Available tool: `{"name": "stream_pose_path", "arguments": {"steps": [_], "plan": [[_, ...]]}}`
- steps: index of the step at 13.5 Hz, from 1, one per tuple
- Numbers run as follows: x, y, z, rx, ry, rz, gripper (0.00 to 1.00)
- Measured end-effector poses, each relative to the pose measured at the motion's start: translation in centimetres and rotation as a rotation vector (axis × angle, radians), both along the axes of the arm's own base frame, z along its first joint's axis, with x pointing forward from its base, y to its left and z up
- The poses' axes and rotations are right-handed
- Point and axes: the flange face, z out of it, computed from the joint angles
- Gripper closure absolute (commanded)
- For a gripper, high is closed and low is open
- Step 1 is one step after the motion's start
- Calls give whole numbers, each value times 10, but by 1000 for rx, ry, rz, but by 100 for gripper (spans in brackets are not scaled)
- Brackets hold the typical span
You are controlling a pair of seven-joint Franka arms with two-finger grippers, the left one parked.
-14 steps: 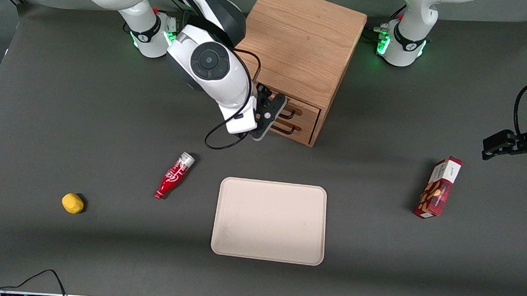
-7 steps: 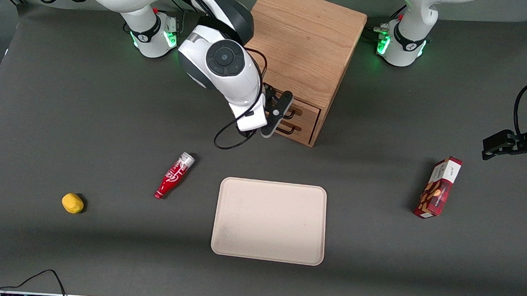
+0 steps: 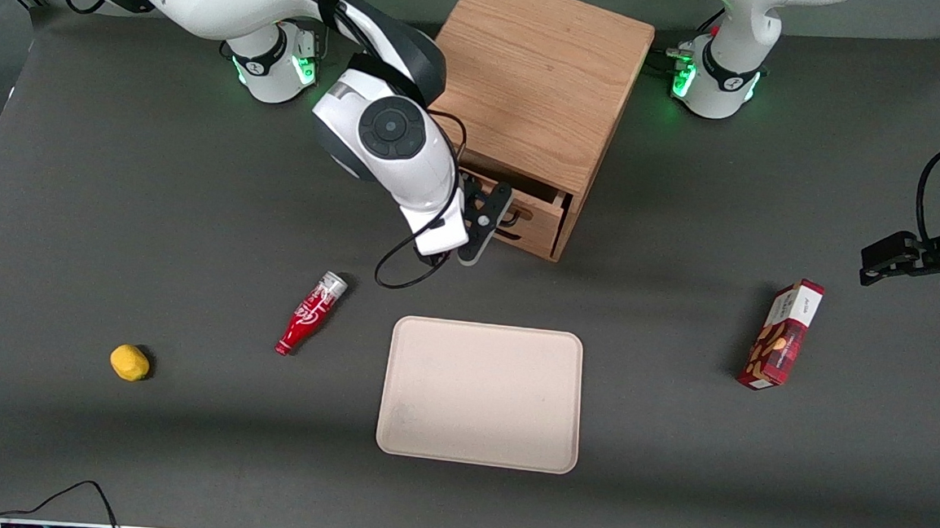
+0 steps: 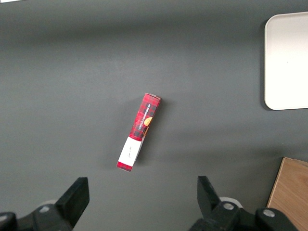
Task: Open upper drawer
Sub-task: 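Pull the handle with the right gripper, sliding the drawer out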
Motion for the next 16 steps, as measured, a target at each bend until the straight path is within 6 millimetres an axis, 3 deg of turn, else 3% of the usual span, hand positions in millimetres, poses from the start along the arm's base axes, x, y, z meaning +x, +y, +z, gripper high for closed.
{"name": "stream_pose_path", "arguments": {"steps": [6, 16], "plan": [[50, -34, 14, 40, -103, -42, 0], [99, -76, 11, 58, -232, -55, 0]]}}
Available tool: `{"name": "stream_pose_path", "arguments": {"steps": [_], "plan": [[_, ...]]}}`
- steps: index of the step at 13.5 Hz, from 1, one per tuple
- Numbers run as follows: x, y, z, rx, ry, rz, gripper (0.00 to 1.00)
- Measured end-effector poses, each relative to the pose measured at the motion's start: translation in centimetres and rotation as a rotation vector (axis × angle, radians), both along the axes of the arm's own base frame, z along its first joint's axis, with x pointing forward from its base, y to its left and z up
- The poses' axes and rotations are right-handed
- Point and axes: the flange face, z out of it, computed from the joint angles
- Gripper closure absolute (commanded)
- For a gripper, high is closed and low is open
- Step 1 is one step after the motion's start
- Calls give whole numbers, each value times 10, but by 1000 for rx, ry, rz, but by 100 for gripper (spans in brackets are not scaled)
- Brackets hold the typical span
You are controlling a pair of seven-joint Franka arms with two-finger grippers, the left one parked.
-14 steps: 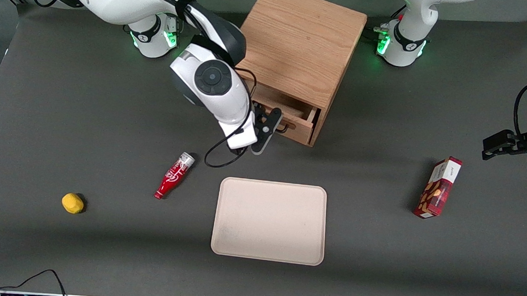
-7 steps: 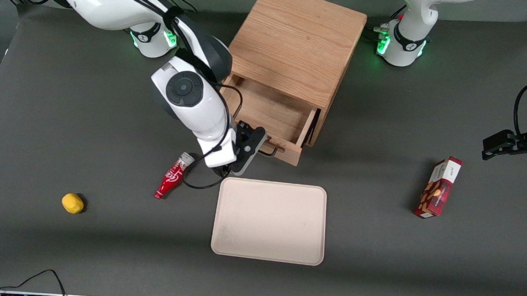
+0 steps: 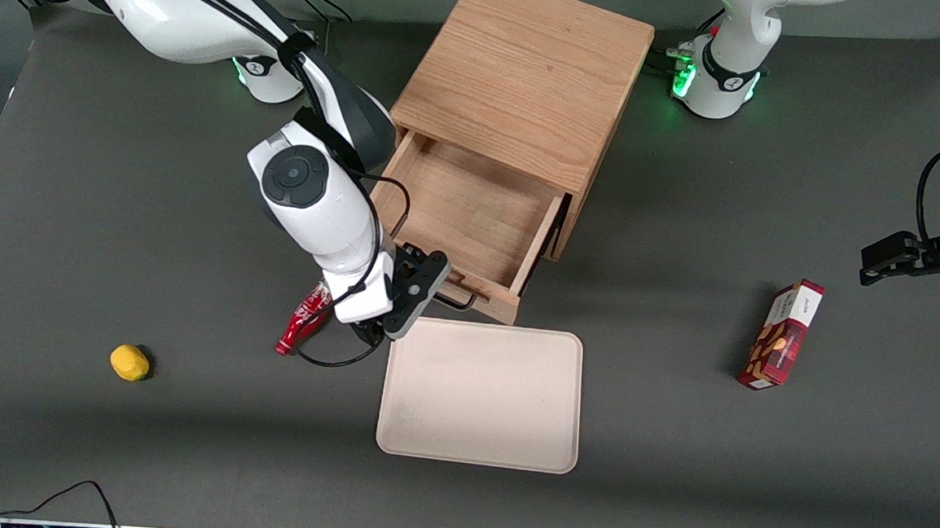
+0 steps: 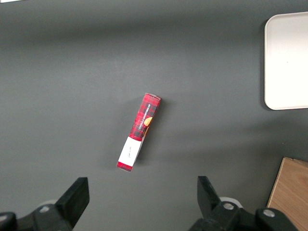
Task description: Open upper drawer
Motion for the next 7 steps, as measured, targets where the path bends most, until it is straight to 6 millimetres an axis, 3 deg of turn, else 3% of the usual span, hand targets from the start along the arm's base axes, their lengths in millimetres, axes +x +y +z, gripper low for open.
{"name": "stream_pose_path", "arguments": {"steps": [7], "plan": [[23, -23, -4, 22, -27, -28, 0]]}}
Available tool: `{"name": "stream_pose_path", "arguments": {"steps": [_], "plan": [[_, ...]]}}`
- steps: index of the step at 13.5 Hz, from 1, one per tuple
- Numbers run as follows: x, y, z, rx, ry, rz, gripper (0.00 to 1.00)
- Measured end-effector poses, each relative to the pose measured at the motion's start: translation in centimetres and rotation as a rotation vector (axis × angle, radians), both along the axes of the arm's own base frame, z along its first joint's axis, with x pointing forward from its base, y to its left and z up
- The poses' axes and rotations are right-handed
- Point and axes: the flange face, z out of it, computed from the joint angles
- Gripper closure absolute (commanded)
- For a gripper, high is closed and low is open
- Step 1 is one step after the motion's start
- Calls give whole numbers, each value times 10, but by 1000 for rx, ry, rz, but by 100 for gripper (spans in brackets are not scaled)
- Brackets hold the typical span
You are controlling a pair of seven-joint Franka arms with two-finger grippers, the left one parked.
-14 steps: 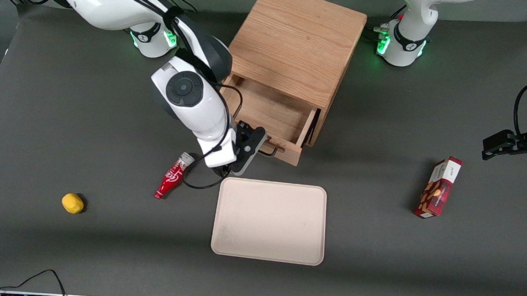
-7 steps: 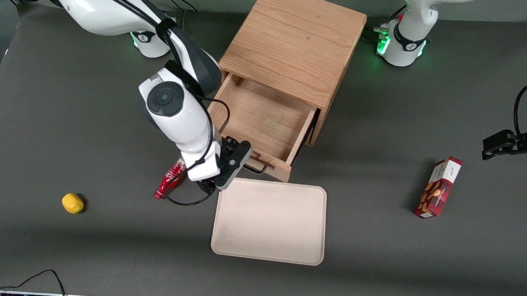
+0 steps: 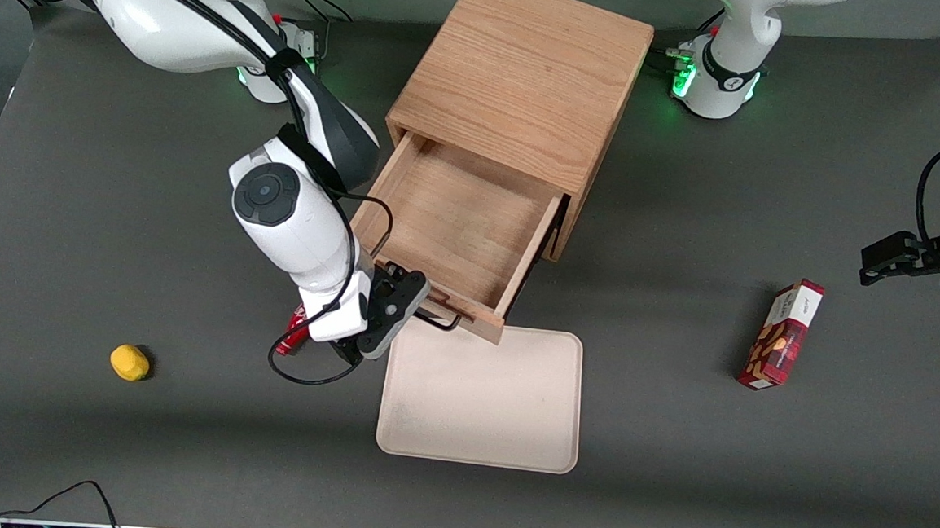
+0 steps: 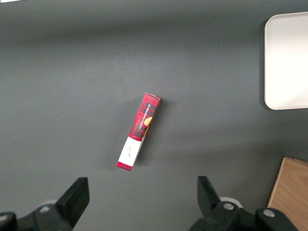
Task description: Open upper drawer
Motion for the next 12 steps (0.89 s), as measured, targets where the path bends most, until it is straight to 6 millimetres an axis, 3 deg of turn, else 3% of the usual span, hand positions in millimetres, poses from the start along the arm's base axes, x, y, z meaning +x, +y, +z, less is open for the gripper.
{"name": "stream_pose_path", "arguments": {"steps": [12], "plan": [[14, -12, 3, 65, 5, -47, 0]]}}
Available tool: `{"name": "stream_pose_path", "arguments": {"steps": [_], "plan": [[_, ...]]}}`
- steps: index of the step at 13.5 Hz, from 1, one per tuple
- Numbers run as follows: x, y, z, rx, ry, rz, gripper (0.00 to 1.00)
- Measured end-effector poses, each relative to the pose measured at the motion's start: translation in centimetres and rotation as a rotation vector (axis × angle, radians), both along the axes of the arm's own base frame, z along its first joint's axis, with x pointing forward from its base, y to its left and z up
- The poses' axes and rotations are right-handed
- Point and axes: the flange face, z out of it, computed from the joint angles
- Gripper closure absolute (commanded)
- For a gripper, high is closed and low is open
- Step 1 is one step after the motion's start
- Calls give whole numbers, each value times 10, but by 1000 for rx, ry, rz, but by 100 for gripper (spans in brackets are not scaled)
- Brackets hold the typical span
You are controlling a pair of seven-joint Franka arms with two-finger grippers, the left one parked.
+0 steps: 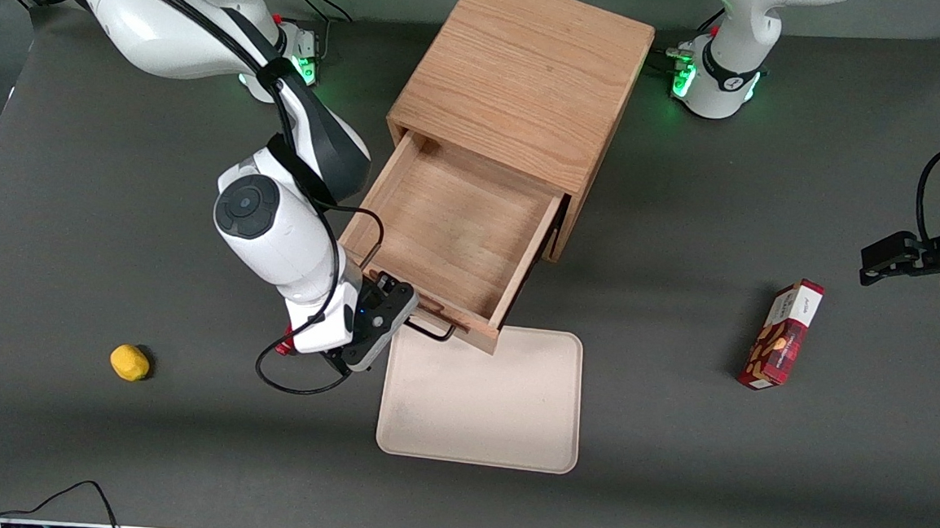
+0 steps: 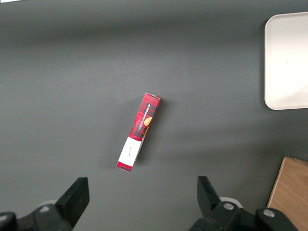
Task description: Open upper drawer
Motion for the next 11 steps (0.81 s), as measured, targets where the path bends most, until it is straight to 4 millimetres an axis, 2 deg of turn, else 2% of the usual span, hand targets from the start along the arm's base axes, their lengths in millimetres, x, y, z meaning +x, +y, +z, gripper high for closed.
{"name": "stream_pose_path", "arguments": {"steps": [3, 6, 9, 10, 11], "plan": [[5, -8, 4, 85, 44, -65, 0], [6, -15, 50, 215, 61, -140, 0], [-1, -19, 81, 277, 87, -180, 0], [-3, -25, 92, 280, 102, -211, 0], [-3, -41, 106, 265, 115, -261, 0]]}}
